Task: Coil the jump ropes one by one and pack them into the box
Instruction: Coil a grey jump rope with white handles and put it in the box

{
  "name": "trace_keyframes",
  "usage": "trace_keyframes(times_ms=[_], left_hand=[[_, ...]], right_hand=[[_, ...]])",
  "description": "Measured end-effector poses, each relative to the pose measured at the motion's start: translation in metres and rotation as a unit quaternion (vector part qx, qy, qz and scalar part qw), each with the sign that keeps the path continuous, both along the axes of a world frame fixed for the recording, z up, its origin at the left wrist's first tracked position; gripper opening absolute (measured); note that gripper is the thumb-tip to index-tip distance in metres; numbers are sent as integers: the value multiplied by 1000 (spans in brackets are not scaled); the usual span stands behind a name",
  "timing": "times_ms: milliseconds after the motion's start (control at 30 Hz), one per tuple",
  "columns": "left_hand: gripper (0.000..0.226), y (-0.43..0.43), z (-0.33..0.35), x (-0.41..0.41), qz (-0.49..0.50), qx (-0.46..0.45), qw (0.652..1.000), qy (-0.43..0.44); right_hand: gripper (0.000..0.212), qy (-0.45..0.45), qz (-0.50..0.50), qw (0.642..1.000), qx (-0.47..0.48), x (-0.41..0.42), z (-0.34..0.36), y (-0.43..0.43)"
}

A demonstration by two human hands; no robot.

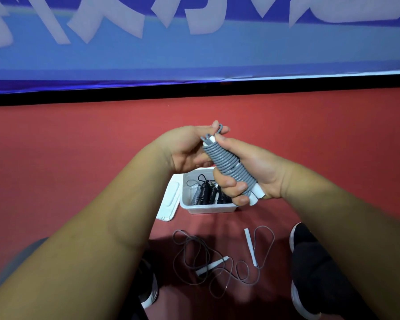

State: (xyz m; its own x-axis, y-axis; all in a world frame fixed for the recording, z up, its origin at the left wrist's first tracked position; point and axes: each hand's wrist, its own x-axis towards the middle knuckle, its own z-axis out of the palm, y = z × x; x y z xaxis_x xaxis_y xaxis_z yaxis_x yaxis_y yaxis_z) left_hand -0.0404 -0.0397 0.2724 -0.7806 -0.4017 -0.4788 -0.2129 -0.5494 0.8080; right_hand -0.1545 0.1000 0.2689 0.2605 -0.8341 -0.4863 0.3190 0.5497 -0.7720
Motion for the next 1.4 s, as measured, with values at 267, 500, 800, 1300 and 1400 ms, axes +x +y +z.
trace_keyframes(times_ms=[267,500,800,1300,1400], left_hand=[[15,-13,-6,11,-139,-187,973,4],[14,-15,16,10,-136,-456,877,-67],[12,-19,8,7,-24,-455,882,-122],[5,-3,-11,6,22,-445,890,-94],[3,-1,-18,2,35,-468,876,-110]], right_hand=[[71,50,20,997,60,5,-2,-1],[43,168,-74,982,52,9,-18,-9],[30,158,-201,964,71,5,-33,-17],[36,92,-206,972,64,3,-36,-18],[47,108,-216,968,73,2,-41,-20]])
